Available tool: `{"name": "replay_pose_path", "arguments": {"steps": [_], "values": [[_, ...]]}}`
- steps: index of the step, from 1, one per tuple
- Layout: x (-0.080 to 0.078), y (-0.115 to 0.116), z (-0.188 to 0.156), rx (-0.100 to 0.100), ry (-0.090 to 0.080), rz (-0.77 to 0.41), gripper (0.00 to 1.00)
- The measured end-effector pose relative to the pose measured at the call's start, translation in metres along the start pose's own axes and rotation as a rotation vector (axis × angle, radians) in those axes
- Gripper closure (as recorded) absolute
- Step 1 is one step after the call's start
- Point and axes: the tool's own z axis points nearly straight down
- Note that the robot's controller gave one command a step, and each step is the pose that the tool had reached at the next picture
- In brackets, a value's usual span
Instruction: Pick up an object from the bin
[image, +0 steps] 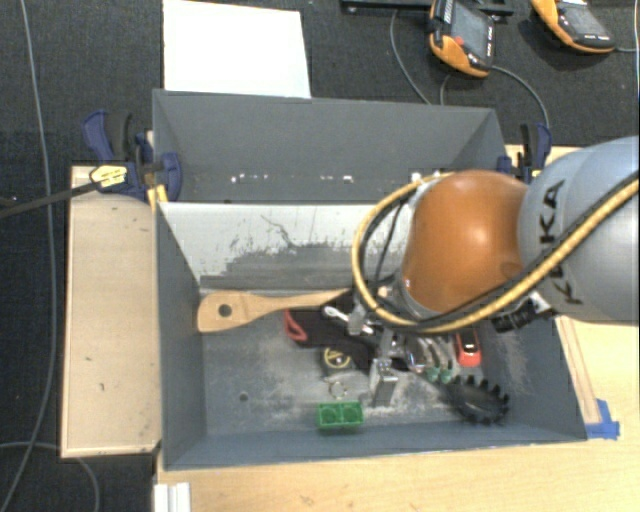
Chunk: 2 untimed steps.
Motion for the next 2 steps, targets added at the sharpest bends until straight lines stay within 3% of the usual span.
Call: {"name": "replay_pose_path", "arguments": {"steps": [1,2], "values": [[-0.002,-0.001,-0.004,-0.001,-0.009,0.007,0.00],[-0.086,-0.085,0.139,0.000,-0.007,0.126,0.00]]}}
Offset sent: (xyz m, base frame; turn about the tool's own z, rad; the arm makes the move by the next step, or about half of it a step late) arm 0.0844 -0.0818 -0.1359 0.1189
